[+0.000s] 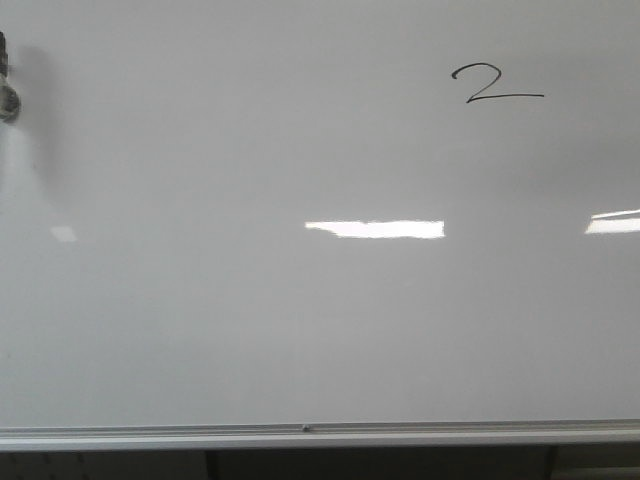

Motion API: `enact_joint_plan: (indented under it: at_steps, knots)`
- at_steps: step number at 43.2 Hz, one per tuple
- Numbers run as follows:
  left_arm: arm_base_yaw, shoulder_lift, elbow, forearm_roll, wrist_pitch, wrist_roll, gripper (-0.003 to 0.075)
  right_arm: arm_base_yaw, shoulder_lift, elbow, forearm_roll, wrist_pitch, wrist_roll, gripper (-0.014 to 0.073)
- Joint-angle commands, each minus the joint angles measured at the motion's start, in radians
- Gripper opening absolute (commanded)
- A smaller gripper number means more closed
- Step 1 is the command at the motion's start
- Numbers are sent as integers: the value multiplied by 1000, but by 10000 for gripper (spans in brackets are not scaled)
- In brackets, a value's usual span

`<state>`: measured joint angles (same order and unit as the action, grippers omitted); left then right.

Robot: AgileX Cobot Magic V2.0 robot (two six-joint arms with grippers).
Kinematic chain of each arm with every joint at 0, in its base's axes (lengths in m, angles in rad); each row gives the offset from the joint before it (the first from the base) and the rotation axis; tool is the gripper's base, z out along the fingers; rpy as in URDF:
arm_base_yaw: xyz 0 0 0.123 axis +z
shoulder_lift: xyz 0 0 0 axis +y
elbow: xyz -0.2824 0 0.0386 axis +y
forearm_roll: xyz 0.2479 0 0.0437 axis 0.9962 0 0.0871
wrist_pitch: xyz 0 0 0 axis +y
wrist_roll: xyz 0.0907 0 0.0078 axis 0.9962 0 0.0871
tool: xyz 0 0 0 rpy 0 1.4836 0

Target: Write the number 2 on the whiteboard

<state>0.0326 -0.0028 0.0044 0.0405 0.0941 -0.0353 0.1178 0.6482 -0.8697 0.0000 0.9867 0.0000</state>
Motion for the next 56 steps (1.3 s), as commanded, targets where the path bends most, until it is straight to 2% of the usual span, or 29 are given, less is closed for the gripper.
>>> enact_joint_plan:
  at_steps: [1,6,13,25,32,40,56]
  knots:
    - [-4,-28,35,0,-86,-9,-20,-42,-79,20,-7,-72,-11,-67]
    - [-4,-28,35,0,-86,-9,-20,-100,-187,138,-14,-136,-11,-67]
    - [-4,-28,35,0,-86,-9,-20,-174,-357,339,-23,-381,-11,-67]
    - [-4,-28,35,0,-86,-9,-20,-176,-603,661,0,-643,-11,-67]
    - [-4,-28,35,0,-86,-9,-20,-166,-680,794,39,-796,-11,-67]
    - [-4,-27,35,0,-86,-9,-20,-166,-677,895,40,-987,-11,-67]
    - [-4,-27,35,0,-86,-9,-20,-165,-677,893,40,-1043,-11,-67]
